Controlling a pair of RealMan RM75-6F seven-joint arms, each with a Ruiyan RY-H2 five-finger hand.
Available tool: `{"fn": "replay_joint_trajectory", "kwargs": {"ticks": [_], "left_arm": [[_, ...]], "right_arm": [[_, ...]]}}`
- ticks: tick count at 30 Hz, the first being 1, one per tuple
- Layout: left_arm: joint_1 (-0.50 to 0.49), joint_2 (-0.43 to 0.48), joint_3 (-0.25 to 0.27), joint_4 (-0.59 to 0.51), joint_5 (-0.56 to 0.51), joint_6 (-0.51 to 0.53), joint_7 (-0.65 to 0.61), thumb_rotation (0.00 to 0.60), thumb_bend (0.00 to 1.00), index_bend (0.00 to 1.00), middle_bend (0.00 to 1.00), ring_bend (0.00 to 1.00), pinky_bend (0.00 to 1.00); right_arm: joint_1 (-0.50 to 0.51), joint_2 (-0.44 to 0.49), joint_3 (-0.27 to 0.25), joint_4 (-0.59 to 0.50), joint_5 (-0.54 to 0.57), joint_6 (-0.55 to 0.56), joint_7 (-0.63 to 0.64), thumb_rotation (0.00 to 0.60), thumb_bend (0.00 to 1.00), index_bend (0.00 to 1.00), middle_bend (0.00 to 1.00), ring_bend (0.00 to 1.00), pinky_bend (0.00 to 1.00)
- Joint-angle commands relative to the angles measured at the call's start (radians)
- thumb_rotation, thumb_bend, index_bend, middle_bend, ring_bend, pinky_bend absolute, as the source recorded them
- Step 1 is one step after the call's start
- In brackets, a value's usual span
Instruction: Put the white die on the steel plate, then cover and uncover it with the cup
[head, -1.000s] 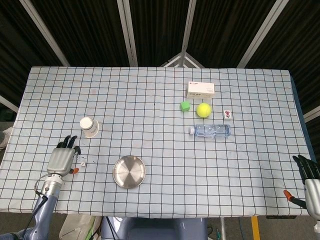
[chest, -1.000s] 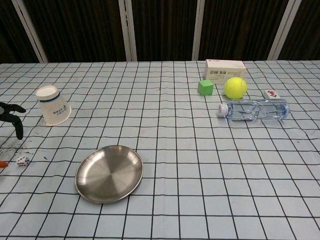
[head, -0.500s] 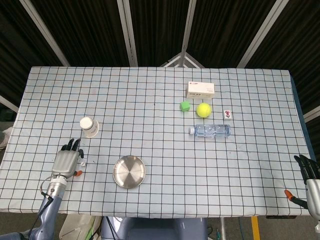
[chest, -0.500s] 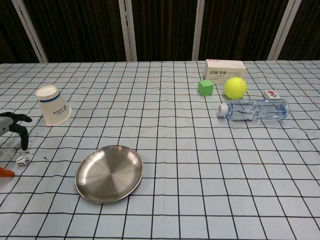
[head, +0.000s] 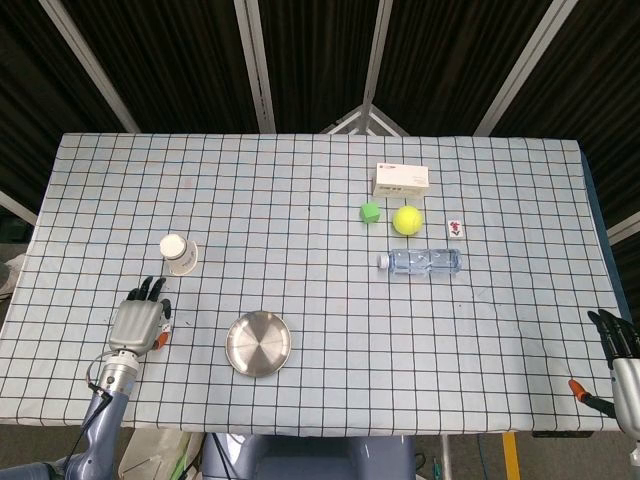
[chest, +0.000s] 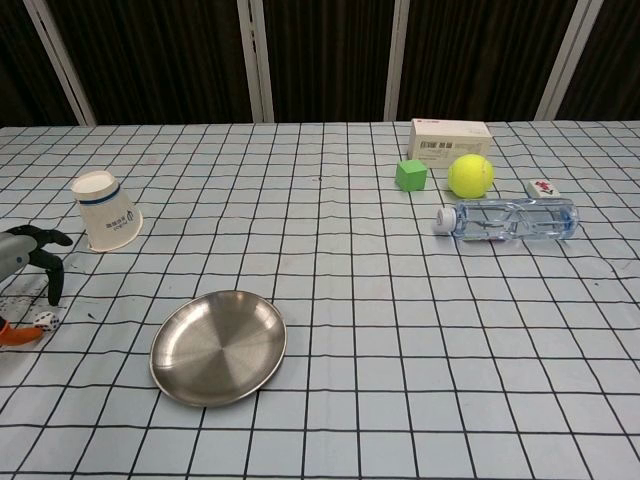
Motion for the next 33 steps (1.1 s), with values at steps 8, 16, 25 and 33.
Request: {"fn": "replay_joint_trajectory", "kwargs": {"ticks": [8, 16, 25, 33], "left_arm": [[-0.003, -0.004, 0.005, 0.008, -0.007, 0.002, 0.004, 0.600, 0.40, 0.49, 0.06, 0.01, 0.19], [-0.011, -0.016, 0.008, 0.020, -0.008, -0.005, 0.003, 0.600, 0.40, 0.49, 0.06, 0.01, 0.19], [-0.016, -0.015, 0.011, 0.015, -0.017, -0.019, -0.006, 0.600, 0.44, 0.53, 0.06, 0.01, 0.19], [-0.014, 0.001, 0.009, 0.002, -0.023, -0.011, -0.011, 0.600, 0.45, 0.55, 0.07, 0.01, 0.19]], "right_arm": [[0.001, 0.000, -0.001, -0.002, -0.002, -0.002, -0.003, 0.600, 0.04, 0.12, 0.14, 0.15, 0.16], [0.002, -0.003, 0.001, 0.000, 0.003, -0.005, -0.006, 0.600, 0.04, 0.12, 0.14, 0.15, 0.16], [0.006, -0.003, -0.002, 0.000, -0.001, -0.014, -0.002, 0.600, 0.04, 0.12, 0.14, 0.15, 0.16], [0.005, -0.003, -0.004, -0.002, -0.005, -0.012, 0.000, 0.600, 0.04, 0.12, 0.14, 0.15, 0.16]]}}
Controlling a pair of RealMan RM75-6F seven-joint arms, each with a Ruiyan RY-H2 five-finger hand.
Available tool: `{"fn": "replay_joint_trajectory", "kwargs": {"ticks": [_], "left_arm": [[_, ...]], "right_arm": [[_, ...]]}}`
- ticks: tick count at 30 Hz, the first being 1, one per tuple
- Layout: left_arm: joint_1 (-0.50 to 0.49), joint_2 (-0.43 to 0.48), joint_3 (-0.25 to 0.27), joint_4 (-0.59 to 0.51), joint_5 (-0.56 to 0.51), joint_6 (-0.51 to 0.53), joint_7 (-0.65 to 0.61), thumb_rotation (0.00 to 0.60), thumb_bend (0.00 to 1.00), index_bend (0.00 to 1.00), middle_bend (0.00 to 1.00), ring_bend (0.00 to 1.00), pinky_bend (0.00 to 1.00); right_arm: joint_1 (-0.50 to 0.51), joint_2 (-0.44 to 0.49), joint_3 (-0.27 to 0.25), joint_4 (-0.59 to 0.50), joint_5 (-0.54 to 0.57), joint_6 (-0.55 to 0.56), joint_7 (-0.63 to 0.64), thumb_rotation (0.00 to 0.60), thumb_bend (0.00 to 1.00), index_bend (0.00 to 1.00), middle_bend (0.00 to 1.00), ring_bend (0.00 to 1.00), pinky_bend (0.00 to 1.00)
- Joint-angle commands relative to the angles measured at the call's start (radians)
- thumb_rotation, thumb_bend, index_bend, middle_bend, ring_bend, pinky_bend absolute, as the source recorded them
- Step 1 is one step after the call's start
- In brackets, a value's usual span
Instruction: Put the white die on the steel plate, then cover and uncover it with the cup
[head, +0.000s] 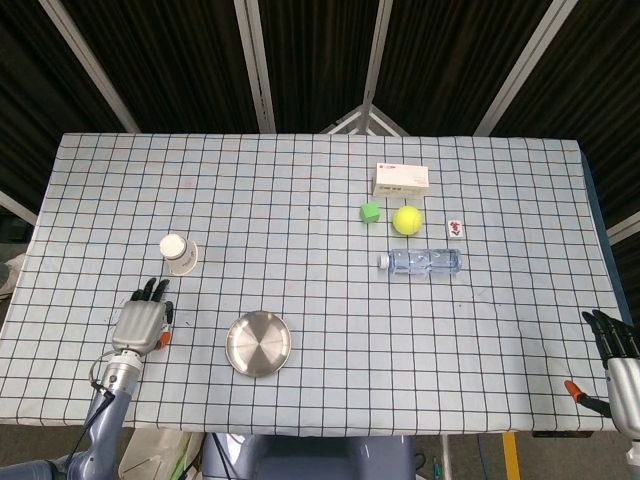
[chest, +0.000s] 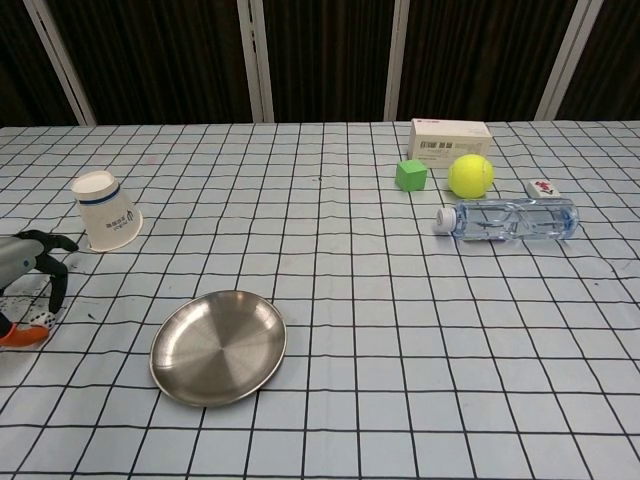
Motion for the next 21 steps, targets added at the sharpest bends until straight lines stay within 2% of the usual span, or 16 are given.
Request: {"fn": "replay_joint_trajectory", "kwargs": {"ticks": [1, 6, 12, 21], "left_arm": [[0.001, 0.003, 0.000, -0.002, -0.001, 0.004, -0.001, 0.600, 0.45, 0.55, 0.07, 0.01, 0.19], [0.001, 0.005, 0.002, -0.001, 0.001, 0.004, -0.007, 0.600, 0.46, 0.55, 0.07, 0.01, 0.19], [0.002, 0.014, -0.001, -0.038, 0.067, 0.028, -0.063, 0.600, 0.47, 0.56, 0.07, 0.01, 0.19], [-0.015, 0.050, -0.007, -0.180, 0.113, 0.049, -0.033, 0.600, 0.47, 0.56, 0.07, 0.01, 0.19]], "right_arm": [[0.001, -0.003, 0.000, 0.001, 0.001, -0.002, -0.003, 0.600, 0.04, 0.12, 0.14, 0.15, 0.16], [0.001, -0.004, 0.000, 0.001, 0.001, -0.002, -0.004, 0.600, 0.04, 0.12, 0.14, 0.15, 0.16], [0.001, -0.003, 0.001, -0.001, 0.000, 0.000, -0.002, 0.600, 0.04, 0.12, 0.14, 0.15, 0.16], [-0.001, 0.000, 0.001, -0.003, -0.004, 0.007, 0.001, 0.600, 0.04, 0.12, 0.14, 0.15, 0.16]]}}
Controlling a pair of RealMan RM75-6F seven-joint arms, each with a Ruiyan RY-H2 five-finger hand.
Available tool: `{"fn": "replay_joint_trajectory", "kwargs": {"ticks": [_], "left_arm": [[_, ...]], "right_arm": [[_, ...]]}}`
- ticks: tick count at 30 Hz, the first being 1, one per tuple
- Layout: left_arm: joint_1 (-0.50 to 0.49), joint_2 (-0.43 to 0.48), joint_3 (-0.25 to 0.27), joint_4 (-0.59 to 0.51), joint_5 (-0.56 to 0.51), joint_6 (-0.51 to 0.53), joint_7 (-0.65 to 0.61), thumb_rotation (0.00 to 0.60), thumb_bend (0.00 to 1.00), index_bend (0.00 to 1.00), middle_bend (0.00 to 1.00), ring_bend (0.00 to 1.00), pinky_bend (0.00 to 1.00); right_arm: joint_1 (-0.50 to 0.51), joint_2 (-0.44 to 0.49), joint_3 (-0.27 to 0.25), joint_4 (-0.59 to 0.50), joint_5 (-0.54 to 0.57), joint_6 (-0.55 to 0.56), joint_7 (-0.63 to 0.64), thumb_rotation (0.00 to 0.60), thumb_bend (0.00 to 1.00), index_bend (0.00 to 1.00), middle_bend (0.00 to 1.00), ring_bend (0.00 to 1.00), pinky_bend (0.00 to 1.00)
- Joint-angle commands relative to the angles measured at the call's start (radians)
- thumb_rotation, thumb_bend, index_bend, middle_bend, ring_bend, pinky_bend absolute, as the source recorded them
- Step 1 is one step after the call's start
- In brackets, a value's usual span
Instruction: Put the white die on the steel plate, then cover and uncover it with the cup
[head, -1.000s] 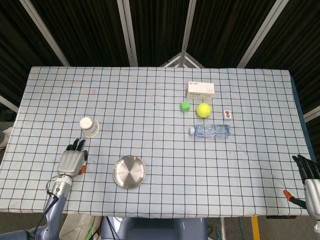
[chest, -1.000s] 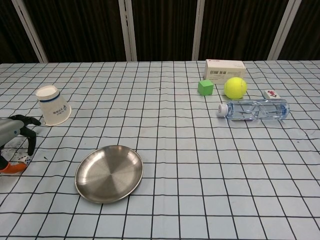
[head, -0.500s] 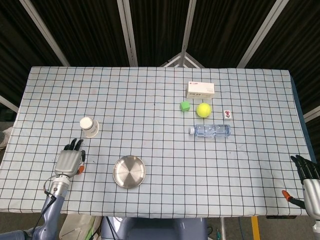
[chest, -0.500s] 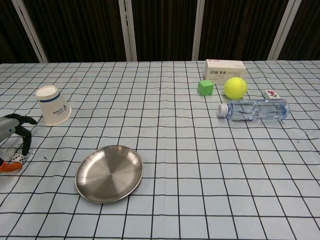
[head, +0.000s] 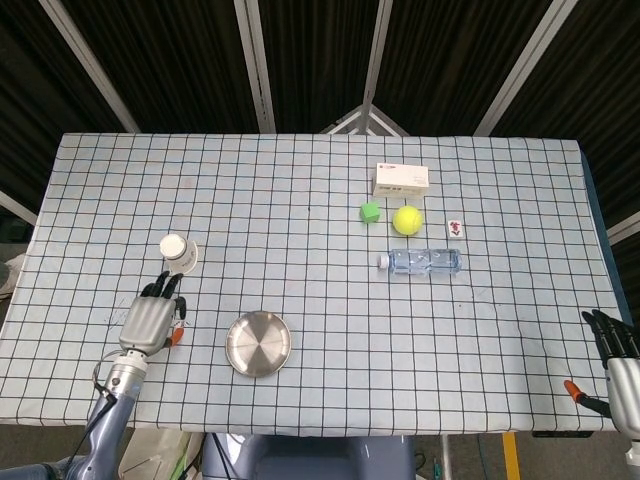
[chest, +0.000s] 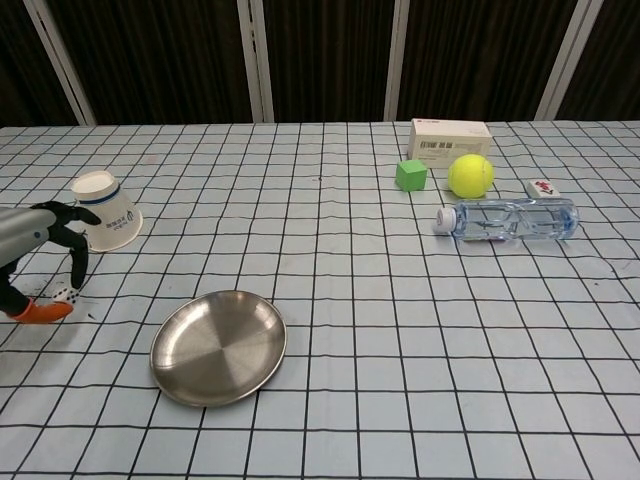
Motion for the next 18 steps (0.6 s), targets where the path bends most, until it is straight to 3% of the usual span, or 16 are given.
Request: {"fn": "replay_joint_trajectory", "kwargs": {"ticks": [1, 7, 18], "left_arm": [[-0.013, 0.016, -0.005, -0.060, 0.015, -0.002, 0.014, 0.600, 0.47, 0.56, 0.07, 0.01, 0.19], [-0.057, -0.011, -0.023, -0.123, -0.005, -0.038, 0.062, 0.600, 0.47, 0.56, 0.08, 0.01, 0.19], [-0.134, -0.136, -0.045, -0.082, -0.041, -0.077, 0.143, 0.600, 0.47, 0.54, 0.08, 0.01, 0.19]], "right_arm": [[-0.001, 0.001, 0.000, -0.001, -0.001, 0.003, 0.001, 0.600, 0.04, 0.12, 0.14, 0.15, 0.16], [-0.006, 0.007, 0.003, -0.002, 0.005, 0.010, 0.009, 0.600, 0.04, 0.12, 0.14, 0.15, 0.16], [-0.009, 0.012, 0.006, 0.002, 0.011, 0.013, 0.023, 0.600, 0.04, 0.12, 0.14, 0.15, 0.16]]}}
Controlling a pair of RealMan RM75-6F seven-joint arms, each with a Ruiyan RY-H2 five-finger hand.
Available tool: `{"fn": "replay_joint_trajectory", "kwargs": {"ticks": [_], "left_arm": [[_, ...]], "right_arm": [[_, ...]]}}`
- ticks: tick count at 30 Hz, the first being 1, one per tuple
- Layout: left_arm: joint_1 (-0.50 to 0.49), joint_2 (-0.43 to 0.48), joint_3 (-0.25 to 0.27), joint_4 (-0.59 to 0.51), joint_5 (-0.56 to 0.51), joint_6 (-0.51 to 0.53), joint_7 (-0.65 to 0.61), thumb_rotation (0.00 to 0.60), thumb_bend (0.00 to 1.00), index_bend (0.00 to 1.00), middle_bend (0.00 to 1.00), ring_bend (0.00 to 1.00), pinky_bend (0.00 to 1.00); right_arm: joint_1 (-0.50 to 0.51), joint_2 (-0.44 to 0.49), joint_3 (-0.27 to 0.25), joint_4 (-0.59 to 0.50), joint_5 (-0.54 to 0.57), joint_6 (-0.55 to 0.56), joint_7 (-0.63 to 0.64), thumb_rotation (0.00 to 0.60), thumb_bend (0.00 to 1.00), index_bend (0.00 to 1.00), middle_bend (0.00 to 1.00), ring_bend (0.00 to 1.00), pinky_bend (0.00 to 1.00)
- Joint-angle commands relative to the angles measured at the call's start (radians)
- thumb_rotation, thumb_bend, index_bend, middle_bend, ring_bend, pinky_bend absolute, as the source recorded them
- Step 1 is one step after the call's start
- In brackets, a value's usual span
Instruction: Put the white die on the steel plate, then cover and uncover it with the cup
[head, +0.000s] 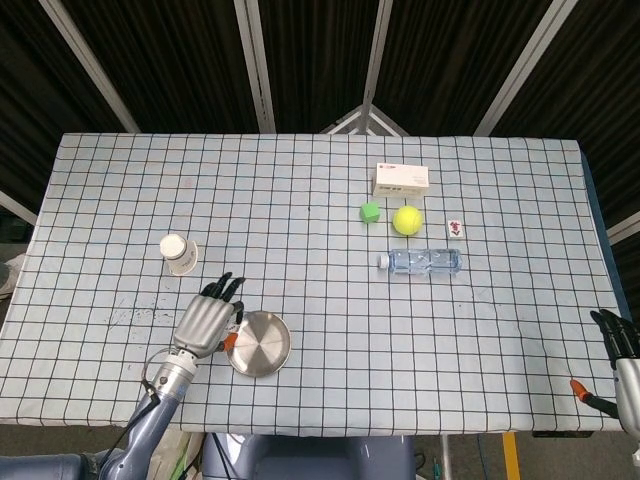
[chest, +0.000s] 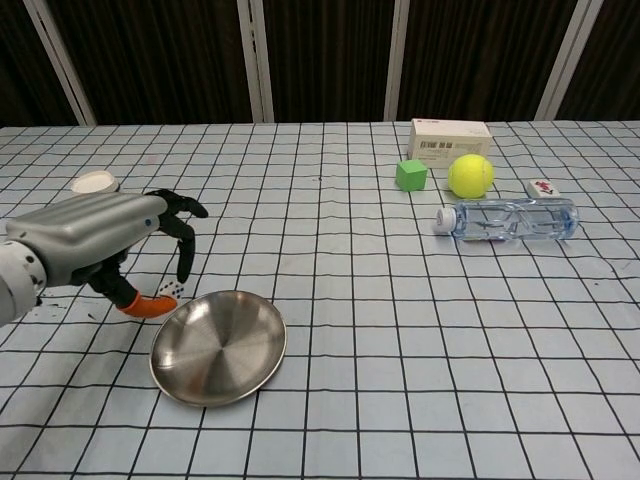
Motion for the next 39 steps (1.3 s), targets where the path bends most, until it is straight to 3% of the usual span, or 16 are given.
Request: {"fn": "replay_joint_trajectory", "kwargs": {"ticks": [1, 15, 32, 39], "left_arm": [[-0.020, -0.030, -0.006, 0.021, -0.022, -0.016, 0.017, 0.600, 0.47, 0.54, 0.08, 0.01, 0.19], [-0.076, -0.119, 0.007, 0.080, -0.082, -0.040, 0.088, 0.600, 0.46, 0.54, 0.08, 0.01, 0.19], [-0.088, -0.086, 0.034, 0.018, -0.113, 0.008, 0.179, 0.600, 0.44, 0.52, 0.06, 0.00, 0.18], [-0.101, -0.075, 0.046, 0.003, -0.173, 0.011, 0.237, 0.600, 0.40, 0.40, 0.03, 0.00, 0.18]], "right_arm": [[-0.001, 0.002, 0.002, -0.001, 0.001, 0.003, 0.004, 0.600, 0.04, 0.12, 0.14, 0.15, 0.16], [-0.004, 0.006, 0.005, 0.000, 0.006, 0.006, 0.015, 0.600, 0.04, 0.12, 0.14, 0.15, 0.16], [-0.006, 0.008, 0.004, -0.005, 0.004, 0.008, 0.022, 0.600, 0.04, 0.12, 0.14, 0.15, 0.16], [-0.007, 0.008, 0.006, -0.006, 0.010, 0.006, 0.023, 0.600, 0.04, 0.12, 0.14, 0.15, 0.16]]}}
